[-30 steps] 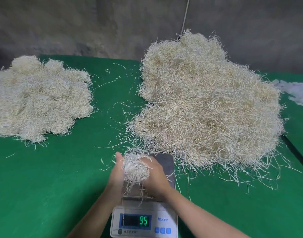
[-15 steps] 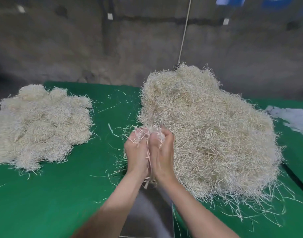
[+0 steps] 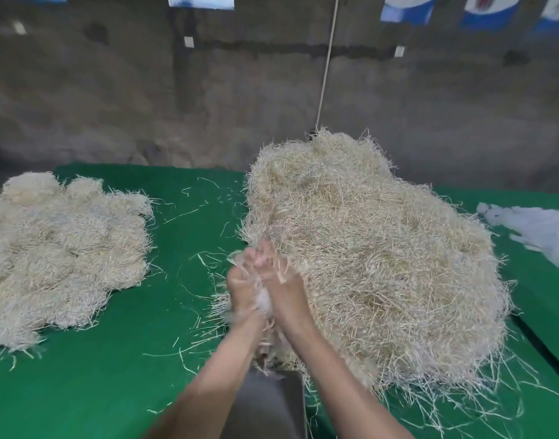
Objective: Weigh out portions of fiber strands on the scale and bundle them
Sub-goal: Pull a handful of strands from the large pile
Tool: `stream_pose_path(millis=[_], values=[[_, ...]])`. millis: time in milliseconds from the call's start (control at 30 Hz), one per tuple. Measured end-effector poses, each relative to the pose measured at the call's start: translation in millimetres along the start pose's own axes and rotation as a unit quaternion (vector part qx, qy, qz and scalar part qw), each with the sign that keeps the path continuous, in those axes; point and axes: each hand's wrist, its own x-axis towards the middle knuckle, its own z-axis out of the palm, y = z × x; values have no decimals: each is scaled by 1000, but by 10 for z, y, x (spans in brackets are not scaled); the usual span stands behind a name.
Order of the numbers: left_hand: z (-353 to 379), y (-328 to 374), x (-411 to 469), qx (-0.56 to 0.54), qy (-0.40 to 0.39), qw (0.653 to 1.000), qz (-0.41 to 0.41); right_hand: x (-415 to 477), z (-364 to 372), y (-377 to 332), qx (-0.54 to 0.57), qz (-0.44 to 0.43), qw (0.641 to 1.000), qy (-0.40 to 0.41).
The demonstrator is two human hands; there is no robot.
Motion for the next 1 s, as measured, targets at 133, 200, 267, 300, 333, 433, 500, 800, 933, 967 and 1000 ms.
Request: stream_pose_path(millis=[133,200,267,300,333,433,500,800,933,967,1000], values=[[-65,-15,49,127,-8,986,-111,-15,94,123,10,-7,997,80],[-3,32,-1,68,-48,993,-84,189,-68,8,75,68,983,154],[20,-16,-10,-17,-87,992,-94,404,-229,8,153,164,956,187],[3,-48,-16,-51,-93,988,-114,473,-279,19,188,189,946,185],[-31,-95,-8,-72,-98,984,-131,499,-312,19,225,201,936,180],[-124,-238,72,-94,-43,977,-187,566,-365,32,361,205,892,182],[-121,-251,82,-151,-3,963,-222,626,-392,44,443,201,851,198],[20,162,222,-223,-131,939,-226,243,-245,478,-394,-162,905,14],[-99,22,275,-73,-87,983,-146,-36,-152,440,-202,-142,965,-87],[-97,-98,254,-46,-109,986,-121,-29,-141,397,-204,-150,965,-68],[-58,-151,170,-5,-108,988,-110,38,-154,344,-248,-162,954,-37]])
